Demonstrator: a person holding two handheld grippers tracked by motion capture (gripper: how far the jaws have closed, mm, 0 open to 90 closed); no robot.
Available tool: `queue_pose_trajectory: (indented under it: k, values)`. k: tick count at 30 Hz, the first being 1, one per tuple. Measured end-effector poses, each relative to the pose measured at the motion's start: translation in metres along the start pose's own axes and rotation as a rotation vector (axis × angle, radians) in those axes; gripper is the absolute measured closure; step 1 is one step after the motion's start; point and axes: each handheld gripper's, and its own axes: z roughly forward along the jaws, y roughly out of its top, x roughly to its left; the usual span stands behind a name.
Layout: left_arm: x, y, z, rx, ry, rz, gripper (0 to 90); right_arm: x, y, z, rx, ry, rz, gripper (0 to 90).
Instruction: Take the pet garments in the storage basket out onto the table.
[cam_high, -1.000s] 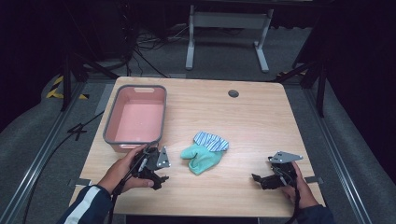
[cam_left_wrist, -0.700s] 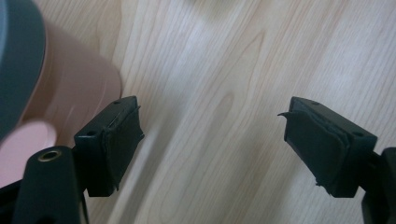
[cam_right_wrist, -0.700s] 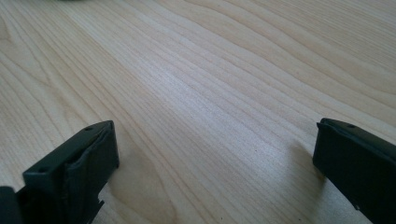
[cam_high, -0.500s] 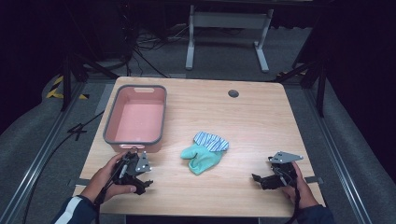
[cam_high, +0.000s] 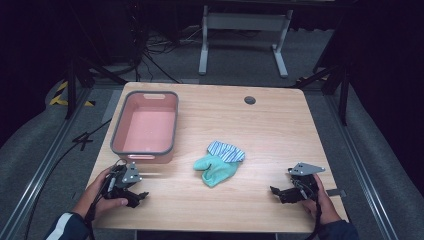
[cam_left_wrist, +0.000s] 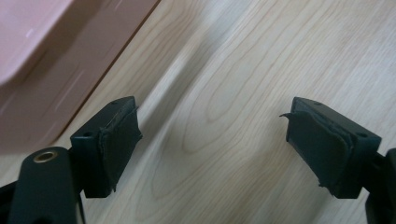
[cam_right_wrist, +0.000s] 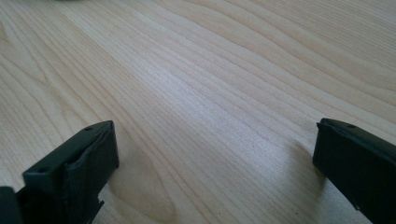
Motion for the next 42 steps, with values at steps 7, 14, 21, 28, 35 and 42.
queue_pose_trajectory:
  k: [7, 14, 21, 28, 35, 42]
  values:
    - [0.006, -0.018, -0.001, -0.058, -0.038, -0.051, 17.6, 0.0, 0.0, 0.0, -0.001, 0.002, 0.004, 0.4]
    - [0.022, -0.045, -0.001, -0.149, -0.079, -0.151, 15.3, 0.0, 0.0, 0.0, -0.001, 0.002, 0.004, 0.4]
    - [0.018, -0.055, 0.001, -0.227, -0.03, -0.206, 14.0, 0.0, 0.0, 0.0, -0.001, -0.003, 0.002, 0.5]
    - [0.017, -0.055, 0.001, -0.226, -0.022, -0.217, 14.0, 0.0, 0.0, 0.0, -0.001, -0.001, 0.005, 0.5]
    - [0.017, -0.056, 0.001, -0.229, -0.011, -0.217, 13.9, 0.0, 0.0, 0.0, 0.0, -0.001, 0.003, 0.5]
    - [0.017, -0.056, 0.0, -0.226, -0.006, -0.207, 13.9, 0.0, 0.0, 0.0, 0.0, -0.002, 0.002, 0.5]
